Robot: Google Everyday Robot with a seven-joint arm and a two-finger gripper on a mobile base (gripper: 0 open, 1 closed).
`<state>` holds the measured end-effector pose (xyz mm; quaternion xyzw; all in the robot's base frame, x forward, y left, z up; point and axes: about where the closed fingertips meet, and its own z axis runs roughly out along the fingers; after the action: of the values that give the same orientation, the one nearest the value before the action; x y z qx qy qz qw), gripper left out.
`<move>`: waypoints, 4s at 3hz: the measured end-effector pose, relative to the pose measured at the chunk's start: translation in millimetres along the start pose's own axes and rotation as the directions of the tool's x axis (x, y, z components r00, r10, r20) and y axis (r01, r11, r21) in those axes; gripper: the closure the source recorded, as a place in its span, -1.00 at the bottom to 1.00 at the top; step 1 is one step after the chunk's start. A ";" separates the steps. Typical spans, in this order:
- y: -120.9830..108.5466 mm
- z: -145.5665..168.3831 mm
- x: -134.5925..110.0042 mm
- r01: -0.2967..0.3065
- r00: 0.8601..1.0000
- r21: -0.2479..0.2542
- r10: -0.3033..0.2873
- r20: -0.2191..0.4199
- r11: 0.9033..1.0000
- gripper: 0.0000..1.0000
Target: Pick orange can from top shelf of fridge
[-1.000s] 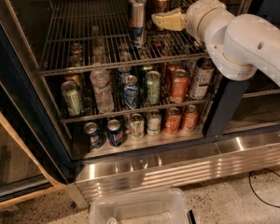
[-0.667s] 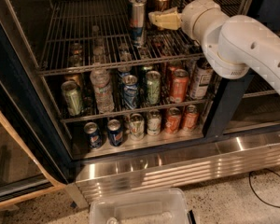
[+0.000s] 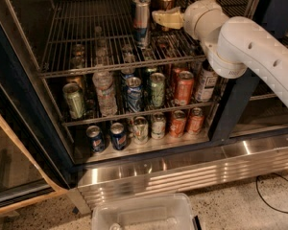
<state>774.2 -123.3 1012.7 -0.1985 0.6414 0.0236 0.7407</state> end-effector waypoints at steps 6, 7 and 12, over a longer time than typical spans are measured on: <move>-7.1 28.5 13.3 -0.067 0.997 -0.041 0.066 -0.026 0.997 -0.36; 4.9 31.9 14.3 -0.136 0.990 -0.092 0.133 -0.036 0.986 -0.40; 11.7 52.9 36.5 -0.194 0.978 -0.092 0.184 -0.100 0.977 -0.46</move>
Offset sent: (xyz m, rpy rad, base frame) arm 0.0177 -0.0227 -0.0134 -0.0306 0.0299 -0.0637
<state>827.0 -103.3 979.7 -0.1747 0.6884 0.1174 0.6942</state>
